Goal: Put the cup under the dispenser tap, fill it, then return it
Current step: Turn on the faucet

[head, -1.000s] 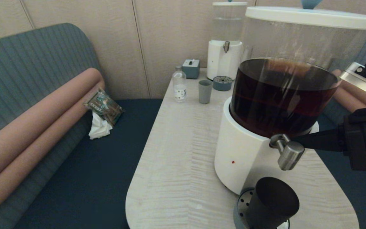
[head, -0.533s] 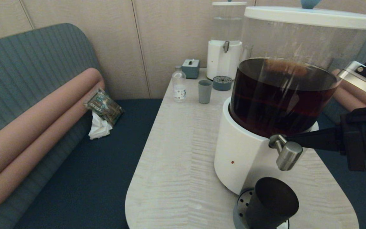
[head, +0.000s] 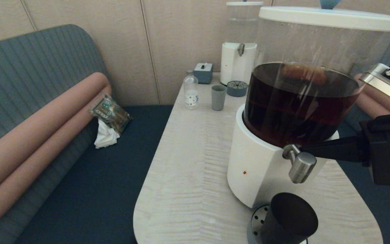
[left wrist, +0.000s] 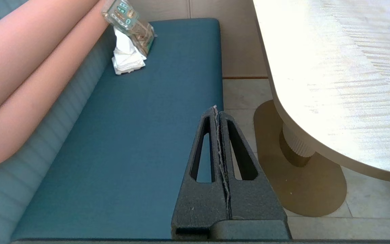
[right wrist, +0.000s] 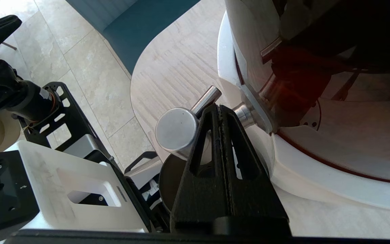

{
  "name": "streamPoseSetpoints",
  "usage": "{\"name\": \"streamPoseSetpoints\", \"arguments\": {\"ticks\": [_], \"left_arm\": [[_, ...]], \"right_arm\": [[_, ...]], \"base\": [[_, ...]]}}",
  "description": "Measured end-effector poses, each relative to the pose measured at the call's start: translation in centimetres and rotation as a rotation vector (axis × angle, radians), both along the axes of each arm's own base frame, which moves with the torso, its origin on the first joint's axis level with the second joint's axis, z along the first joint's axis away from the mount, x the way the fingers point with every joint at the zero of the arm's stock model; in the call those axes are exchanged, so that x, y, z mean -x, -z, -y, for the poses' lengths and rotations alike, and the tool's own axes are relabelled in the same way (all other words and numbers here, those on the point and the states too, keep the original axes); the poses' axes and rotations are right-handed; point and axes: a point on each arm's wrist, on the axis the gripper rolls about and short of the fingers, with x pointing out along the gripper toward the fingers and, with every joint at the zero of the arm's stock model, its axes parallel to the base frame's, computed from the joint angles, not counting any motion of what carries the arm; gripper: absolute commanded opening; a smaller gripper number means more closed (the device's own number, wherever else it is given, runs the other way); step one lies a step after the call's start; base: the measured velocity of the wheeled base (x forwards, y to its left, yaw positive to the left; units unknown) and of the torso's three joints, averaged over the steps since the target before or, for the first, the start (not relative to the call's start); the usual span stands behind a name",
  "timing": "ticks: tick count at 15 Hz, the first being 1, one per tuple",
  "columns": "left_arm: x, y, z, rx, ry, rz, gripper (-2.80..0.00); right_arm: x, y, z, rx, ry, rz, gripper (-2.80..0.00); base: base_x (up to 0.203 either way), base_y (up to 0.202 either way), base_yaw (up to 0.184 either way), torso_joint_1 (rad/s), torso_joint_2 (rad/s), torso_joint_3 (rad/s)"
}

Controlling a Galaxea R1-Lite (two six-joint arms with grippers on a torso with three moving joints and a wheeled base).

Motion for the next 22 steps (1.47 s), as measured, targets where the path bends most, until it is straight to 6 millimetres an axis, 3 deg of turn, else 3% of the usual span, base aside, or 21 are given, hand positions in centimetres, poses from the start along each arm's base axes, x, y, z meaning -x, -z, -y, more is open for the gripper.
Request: {"name": "streamPoseSetpoints", "arguments": {"ticks": [22], "left_arm": [[0.00, 0.00, 0.00, 0.000, 0.000, 0.000, -2.80]], "right_arm": [[-0.96, 0.61, -0.31, 0.050, -0.065, 0.155, -2.80]], "base": [[0.000, 0.000, 0.000, 0.000, 0.00, 0.000]]}}
